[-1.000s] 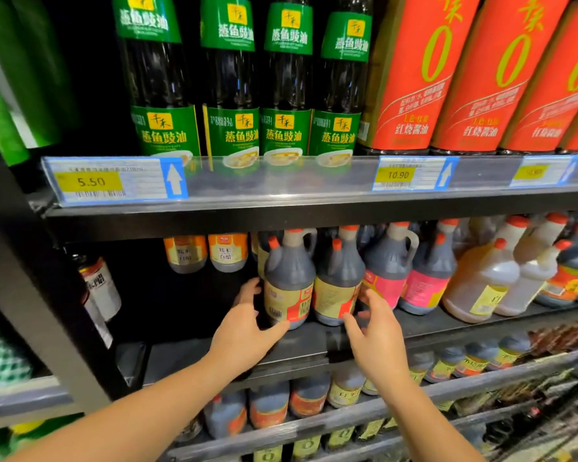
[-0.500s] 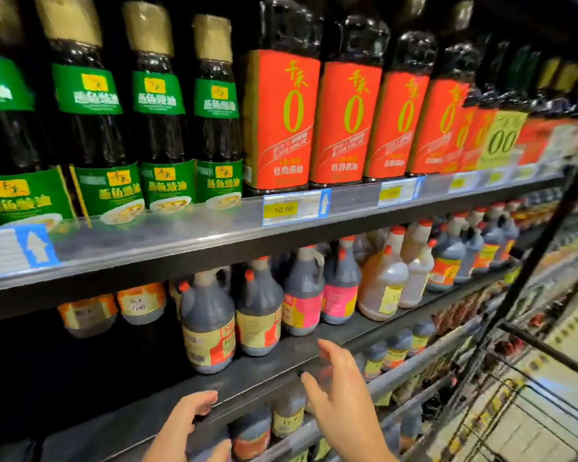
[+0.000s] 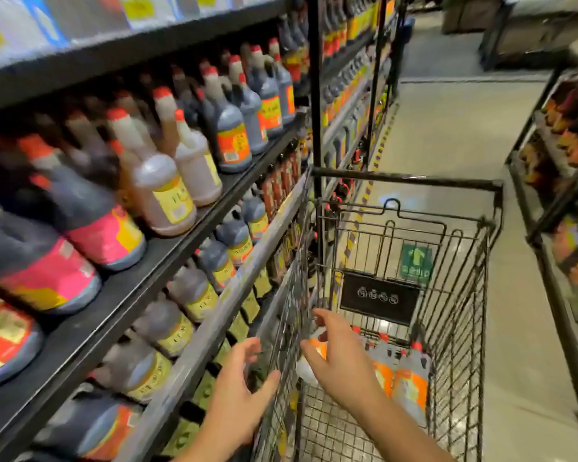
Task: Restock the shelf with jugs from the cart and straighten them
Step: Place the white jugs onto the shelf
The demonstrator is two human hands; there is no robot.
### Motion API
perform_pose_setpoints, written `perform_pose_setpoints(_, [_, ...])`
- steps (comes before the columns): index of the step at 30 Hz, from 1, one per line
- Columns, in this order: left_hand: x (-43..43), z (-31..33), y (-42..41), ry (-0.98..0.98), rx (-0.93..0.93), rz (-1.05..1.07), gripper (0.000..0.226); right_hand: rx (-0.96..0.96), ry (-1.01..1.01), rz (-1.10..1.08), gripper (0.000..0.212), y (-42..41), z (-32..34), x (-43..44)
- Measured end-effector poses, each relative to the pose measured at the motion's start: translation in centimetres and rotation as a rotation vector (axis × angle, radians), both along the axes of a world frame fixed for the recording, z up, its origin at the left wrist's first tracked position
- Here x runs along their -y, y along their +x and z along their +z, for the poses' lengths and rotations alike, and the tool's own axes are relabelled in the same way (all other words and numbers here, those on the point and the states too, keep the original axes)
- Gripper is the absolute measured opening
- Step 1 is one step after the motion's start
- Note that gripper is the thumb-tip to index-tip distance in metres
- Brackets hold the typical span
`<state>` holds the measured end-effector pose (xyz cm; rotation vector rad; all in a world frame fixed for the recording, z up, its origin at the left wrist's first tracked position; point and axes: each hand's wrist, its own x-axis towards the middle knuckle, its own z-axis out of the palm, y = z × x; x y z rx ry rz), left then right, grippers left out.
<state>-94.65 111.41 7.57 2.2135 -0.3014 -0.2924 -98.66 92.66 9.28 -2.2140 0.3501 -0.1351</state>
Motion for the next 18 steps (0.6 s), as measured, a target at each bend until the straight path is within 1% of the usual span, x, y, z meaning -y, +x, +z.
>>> perform_pose_setpoints(2, [3.3,-2.7,0.9,0.055,-0.037,-0.095,0.051,-0.064,0.021,-0.067,0.054,-0.5,-3.3,3.0])
perform_pose_setpoints(7, [10.2,-9.6,3.0,0.208,-0.088,-0.185,0.057,-0.260,0.065,-0.187,0.061,-0.9,-12.7,9.4])
perform_pose_setpoints(11, [13.6,-16.6,5.3,0.293,-0.181,-0.267,0.056,-0.406,0.083,-0.274,0.064,-0.4,-20.2,13.0])
perform_pose_setpoints(13, [14.9,-20.2,6.5,0.337,-0.196,-0.297,0.056,-0.496,0.104,-0.310,0.064,-0.1,-23.7,14.2])
perform_pose_setpoints(15, [16.0,-23.4,8.1,0.394,-0.208,-0.331,0.052,-0.572,0.130,-0.352,0.067,0.1,-27.0,15.2])
perform_pose_setpoints(18, [17.6,-28.0,10.8,0.371,-0.286,-0.446,0.032,-0.651,0.144,-0.412,0.076,0.7,-31.5,16.3])
